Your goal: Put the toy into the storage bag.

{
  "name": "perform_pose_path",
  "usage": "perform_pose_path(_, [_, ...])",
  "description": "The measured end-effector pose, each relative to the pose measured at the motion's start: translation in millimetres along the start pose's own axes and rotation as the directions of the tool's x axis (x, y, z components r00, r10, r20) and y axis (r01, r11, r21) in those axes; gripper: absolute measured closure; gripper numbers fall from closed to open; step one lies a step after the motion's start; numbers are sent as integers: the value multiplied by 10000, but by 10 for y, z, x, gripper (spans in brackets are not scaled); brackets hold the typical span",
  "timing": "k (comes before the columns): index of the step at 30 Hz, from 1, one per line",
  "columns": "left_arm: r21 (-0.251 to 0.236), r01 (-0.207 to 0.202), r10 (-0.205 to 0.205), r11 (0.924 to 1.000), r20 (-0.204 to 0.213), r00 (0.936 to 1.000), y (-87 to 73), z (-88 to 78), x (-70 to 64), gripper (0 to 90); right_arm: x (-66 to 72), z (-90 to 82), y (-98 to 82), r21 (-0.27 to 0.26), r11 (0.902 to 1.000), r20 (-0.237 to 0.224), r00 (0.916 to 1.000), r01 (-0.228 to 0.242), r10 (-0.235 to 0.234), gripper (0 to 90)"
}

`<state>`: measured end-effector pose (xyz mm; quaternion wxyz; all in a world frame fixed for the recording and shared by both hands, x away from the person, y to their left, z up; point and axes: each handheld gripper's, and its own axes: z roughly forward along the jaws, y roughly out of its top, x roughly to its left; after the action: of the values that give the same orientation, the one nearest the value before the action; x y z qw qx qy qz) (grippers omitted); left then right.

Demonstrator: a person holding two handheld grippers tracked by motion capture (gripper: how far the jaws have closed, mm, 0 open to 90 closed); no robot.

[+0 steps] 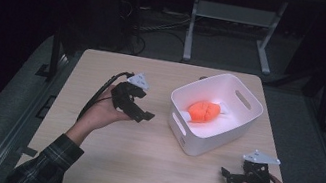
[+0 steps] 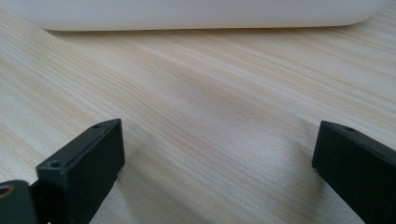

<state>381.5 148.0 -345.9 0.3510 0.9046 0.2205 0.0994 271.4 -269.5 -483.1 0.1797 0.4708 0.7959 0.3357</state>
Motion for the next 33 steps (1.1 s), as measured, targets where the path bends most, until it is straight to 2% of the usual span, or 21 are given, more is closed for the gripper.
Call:
perform_pose_path(3, [-47,65,-66,10000,-251,9997,-120,-20,-32,129,0,0,0,0,10000,0,10000,6,-6,19])
perform_pose_path(17, [-450,520,-543,9976,-510,9972,-603,-55,-132,134,0,0,0,-2,10000,-11,10000,1,-1,19])
perform_pose_path(27, [-914,653,-723,9937,-754,9945,-919,-73,-237,134,1,0,-1,-4,10000,10,10000,-7,7,19])
perform_pose_path(33, [-959,831,-923,9919,-959,9911,-1123,-104,-283,135,3,-1,-1,-3,10000,17,10000,-14,14,19])
